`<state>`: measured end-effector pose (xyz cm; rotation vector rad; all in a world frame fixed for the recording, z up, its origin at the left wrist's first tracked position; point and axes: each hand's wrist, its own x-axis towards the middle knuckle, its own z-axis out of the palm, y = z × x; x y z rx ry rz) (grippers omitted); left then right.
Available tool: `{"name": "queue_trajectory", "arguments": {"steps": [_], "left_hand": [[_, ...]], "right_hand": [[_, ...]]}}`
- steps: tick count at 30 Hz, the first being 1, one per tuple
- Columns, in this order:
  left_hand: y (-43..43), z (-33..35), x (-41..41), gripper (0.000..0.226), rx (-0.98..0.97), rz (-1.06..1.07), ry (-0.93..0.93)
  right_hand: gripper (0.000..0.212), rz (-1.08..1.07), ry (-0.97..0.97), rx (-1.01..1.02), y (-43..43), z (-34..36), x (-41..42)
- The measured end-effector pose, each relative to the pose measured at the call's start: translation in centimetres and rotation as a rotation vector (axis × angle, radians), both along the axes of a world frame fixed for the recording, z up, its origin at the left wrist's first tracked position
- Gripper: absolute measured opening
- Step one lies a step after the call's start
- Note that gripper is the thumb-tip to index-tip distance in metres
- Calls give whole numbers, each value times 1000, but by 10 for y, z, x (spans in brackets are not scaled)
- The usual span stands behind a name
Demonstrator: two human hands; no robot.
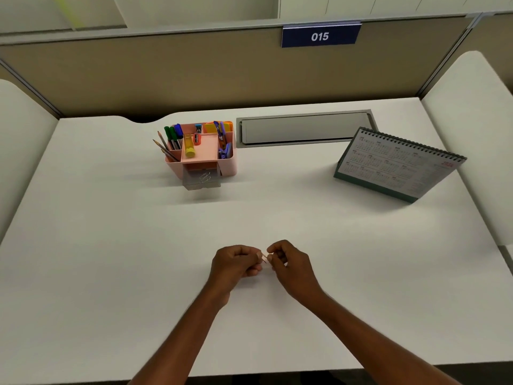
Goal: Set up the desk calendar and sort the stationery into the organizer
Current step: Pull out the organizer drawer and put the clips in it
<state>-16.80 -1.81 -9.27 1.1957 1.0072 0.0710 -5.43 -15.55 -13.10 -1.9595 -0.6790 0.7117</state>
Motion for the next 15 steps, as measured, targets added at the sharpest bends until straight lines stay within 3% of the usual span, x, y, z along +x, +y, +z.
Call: {"name": "queue_trajectory", "arguments": {"steps": [4,8,15], "left_hand": [[30,10,8,5,122,187,-41],[83,31,17,7,373,318,-86],[168,37,45,17,998,298,167]], "right_hand": [[9,11,4,-131,-10,-13,6],[13,50,-46,-192,-17,-22,9],[11,92,-136,-225,-14,-22,7]]}}
